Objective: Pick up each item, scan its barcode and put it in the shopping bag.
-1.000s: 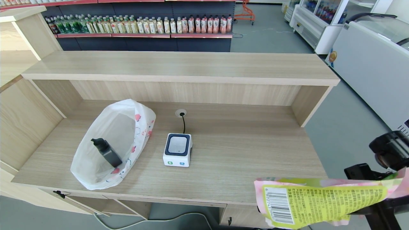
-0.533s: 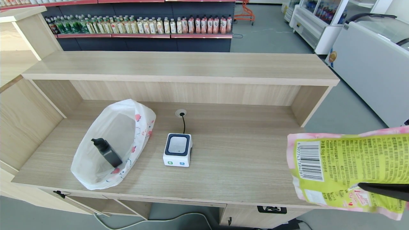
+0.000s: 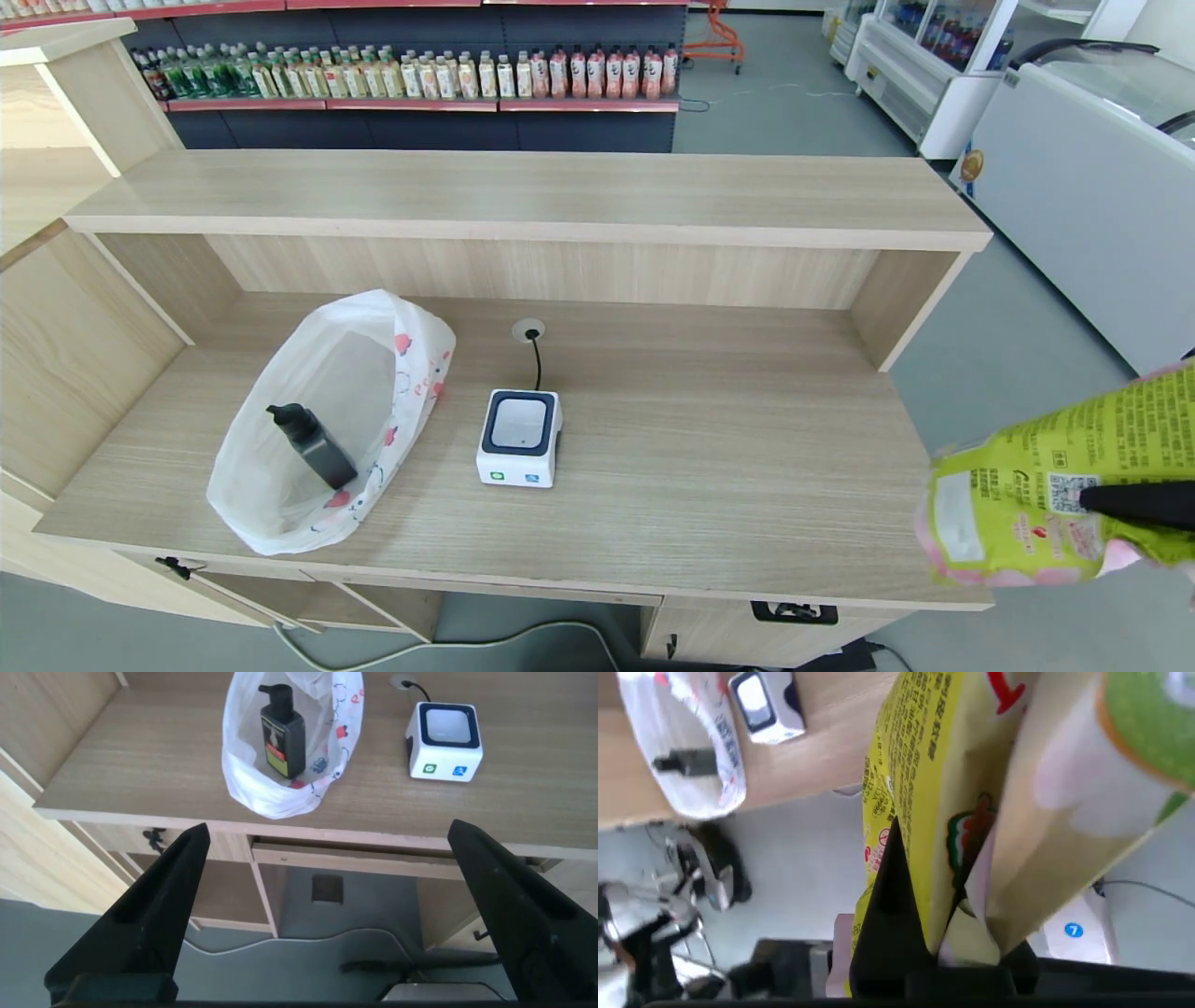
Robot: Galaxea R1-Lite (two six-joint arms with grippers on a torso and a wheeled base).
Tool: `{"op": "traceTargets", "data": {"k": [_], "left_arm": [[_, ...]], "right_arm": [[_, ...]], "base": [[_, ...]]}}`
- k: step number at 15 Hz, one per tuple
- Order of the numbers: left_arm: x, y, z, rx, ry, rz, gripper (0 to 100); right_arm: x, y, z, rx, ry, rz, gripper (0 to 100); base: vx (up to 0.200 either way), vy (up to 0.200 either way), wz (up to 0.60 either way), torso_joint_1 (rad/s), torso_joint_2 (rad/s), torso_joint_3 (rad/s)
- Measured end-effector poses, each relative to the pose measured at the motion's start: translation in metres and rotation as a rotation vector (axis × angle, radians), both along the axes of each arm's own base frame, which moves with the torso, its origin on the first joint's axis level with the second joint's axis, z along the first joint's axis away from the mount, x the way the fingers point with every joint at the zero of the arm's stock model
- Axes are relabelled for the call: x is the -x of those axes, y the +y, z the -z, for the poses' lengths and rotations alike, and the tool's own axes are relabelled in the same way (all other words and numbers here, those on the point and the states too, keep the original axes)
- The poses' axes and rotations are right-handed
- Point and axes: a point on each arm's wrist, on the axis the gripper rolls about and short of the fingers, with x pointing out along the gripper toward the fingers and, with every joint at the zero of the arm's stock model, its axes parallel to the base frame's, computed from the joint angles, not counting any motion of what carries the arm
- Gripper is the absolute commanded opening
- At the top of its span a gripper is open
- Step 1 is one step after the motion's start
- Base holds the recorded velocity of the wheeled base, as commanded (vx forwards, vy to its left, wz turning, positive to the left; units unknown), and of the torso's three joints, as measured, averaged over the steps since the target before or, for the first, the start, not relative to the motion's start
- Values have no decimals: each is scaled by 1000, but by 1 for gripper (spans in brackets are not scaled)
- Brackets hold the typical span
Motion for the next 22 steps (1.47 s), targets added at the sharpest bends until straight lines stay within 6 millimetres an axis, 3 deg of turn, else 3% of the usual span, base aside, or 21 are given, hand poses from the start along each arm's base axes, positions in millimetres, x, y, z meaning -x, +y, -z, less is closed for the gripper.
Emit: {"op": "traceTargets", "data": {"k": [2,8,17,22], "left_arm": [[0,0,0,0,0,0,100],[0,0,0,0,0,-1,100],[0,0,0,0,0,-1,100],[0,0,0,1,-1,0,100]], "right_arm": [[-2,11,-4,-51,74,146,0],[-1,16,-12,-40,117,118,0],[26,8,2,-29,129,91,0],[28,8,1,-30,120,87,0]], "base": [[0,0,0,0,0,0],[0,0,0,0,0,0],[0,0,0,0,0,0],[0,200,0,6,3,7]]}}
